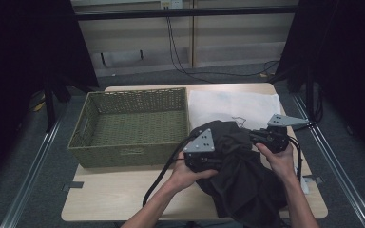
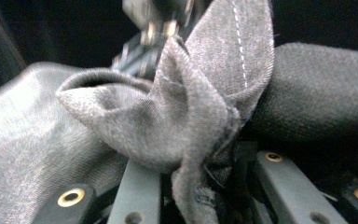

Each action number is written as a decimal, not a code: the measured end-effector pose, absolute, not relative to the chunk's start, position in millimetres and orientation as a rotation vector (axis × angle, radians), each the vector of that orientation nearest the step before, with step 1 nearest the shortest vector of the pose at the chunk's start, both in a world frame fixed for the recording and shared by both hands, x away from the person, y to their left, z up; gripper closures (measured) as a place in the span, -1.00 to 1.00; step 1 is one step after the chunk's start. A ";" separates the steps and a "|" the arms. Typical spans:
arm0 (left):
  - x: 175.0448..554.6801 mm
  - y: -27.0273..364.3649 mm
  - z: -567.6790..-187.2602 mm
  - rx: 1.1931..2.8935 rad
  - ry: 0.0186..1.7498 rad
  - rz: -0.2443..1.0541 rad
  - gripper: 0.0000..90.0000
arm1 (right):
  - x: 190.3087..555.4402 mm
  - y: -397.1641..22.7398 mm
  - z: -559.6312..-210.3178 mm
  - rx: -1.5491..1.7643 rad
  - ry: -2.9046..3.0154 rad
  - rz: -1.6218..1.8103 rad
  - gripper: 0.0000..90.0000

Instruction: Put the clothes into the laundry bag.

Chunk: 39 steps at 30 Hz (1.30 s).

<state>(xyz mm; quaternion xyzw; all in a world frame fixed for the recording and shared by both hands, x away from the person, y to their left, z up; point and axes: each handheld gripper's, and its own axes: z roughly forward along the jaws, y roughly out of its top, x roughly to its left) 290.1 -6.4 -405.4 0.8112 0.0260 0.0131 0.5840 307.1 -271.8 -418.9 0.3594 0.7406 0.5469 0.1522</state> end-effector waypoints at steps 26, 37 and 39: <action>309.1 -39.4 -475.3 2.107 0.174 -0.092 0.58 | 288.4 -250.9 -402.5 0.943 2.148 1.579 0.98; 300.7 -31.1 -460.6 2.043 0.167 -0.113 0.16 | 288.6 -249.8 -420.1 0.987 2.159 1.570 0.98; 298.3 -27.5 -459.5 2.013 0.171 -0.132 0.08 | 290.4 -251.8 -422.2 0.999 2.142 1.570 0.98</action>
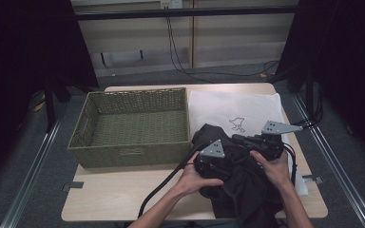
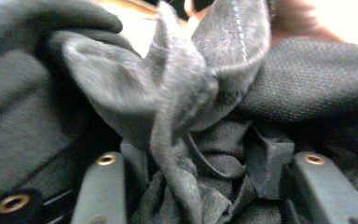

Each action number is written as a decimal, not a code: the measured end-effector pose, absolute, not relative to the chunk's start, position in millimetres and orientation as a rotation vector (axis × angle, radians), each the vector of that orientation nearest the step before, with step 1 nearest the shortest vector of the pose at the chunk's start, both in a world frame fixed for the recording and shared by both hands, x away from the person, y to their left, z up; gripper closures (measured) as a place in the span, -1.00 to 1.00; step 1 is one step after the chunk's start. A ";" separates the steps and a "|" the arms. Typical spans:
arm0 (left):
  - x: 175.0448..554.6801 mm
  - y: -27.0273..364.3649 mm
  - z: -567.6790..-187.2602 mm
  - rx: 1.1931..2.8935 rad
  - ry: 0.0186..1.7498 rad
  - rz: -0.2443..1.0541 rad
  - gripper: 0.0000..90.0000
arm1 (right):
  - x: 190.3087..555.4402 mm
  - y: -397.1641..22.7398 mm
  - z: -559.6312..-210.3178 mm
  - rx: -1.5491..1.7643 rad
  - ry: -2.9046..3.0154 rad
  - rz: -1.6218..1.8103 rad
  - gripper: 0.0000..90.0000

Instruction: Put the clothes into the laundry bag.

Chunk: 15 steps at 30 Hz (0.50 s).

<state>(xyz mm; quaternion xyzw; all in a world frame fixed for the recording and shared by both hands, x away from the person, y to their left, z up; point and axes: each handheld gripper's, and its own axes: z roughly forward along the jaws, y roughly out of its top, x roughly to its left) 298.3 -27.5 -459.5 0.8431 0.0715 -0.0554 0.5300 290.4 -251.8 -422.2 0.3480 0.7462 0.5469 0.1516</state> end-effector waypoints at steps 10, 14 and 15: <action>292.5 2.8 -448.9 1.923 0.194 -0.150 -0.22 | 294.5 -257.6 -426.6 1.036 2.114 1.566 0.98; 293.9 23.5 -434.2 1.899 0.197 -0.108 -0.27 | 294.1 -259.2 -426.2 1.049 2.104 1.560 0.98; 296.2 29.9 -430.6 1.893 0.193 -0.101 -0.23 | 294.0 -259.1 -426.2 1.046 2.105 1.556 0.98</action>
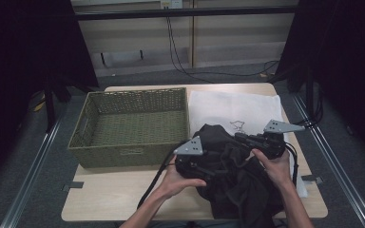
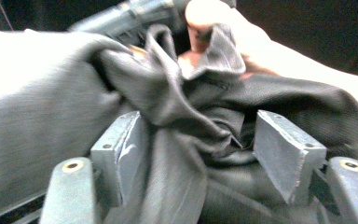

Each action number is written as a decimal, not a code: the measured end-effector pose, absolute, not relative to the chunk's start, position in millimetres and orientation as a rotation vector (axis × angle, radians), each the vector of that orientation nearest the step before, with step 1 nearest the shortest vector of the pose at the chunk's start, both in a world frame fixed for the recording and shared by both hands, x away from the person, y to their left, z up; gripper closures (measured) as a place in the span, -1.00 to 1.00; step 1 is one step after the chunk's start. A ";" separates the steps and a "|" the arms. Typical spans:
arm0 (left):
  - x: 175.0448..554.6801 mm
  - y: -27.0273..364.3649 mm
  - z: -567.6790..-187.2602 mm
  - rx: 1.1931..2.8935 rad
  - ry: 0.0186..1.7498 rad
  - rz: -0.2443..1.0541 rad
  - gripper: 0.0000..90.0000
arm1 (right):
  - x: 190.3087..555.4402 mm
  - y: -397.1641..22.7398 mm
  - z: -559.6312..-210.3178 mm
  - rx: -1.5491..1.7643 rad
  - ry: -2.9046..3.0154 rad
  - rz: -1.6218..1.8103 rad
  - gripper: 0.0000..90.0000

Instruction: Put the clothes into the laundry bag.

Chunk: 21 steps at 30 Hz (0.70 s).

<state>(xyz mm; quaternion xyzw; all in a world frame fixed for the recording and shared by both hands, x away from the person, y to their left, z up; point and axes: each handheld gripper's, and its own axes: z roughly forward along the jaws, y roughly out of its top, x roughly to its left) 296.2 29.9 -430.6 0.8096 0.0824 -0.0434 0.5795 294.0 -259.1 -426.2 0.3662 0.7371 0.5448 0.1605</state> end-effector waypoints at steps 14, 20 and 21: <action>341.0 64.2 -415.5 1.833 0.374 -0.003 -0.34 | 294.2 -259.9 -424.8 1.040 2.105 1.552 0.98; 332.2 31.6 -418.7 1.924 0.319 0.030 0.21 | 294.4 -260.1 -422.4 1.044 2.104 1.558 0.98; 332.2 31.6 -418.7 1.924 0.319 0.030 0.33 | 294.9 -260.3 -421.8 1.039 2.101 1.557 0.98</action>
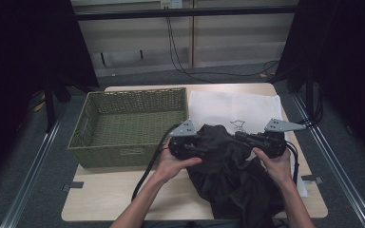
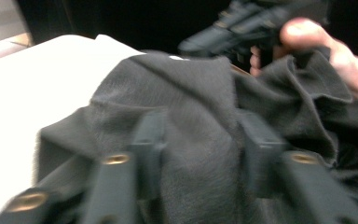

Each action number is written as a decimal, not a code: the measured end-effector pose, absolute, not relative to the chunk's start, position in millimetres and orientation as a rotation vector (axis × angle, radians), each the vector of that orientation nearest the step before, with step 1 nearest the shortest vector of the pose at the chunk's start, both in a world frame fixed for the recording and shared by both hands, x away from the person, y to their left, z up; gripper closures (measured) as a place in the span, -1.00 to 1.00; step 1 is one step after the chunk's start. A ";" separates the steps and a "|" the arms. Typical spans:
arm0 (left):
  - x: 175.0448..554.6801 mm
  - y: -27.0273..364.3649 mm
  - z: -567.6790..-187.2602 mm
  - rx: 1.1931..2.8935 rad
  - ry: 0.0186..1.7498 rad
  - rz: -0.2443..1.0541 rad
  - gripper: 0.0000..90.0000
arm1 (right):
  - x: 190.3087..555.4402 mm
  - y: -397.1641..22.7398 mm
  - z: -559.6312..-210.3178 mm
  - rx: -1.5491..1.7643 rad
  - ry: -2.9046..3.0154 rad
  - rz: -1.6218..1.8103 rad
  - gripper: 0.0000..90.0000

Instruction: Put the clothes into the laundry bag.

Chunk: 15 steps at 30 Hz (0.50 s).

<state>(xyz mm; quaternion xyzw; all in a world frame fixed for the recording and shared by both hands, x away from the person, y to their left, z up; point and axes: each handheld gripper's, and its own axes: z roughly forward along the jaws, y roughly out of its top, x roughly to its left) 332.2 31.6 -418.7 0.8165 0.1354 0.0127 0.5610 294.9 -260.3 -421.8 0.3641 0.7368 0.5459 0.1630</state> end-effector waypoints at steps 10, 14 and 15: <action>319.2 -32.2 -435.5 2.054 0.212 -0.007 0.82 | 304.0 -254.9 -410.4 1.022 2.100 1.570 0.98; 319.3 -44.2 -446.5 2.107 0.224 0.015 0.88 | 304.1 -252.4 -403.2 1.003 2.102 1.573 0.99; 323.5 -49.3 -456.1 2.129 0.263 0.011 0.89 | 300.5 -249.9 -396.0 0.976 2.102 1.573 0.99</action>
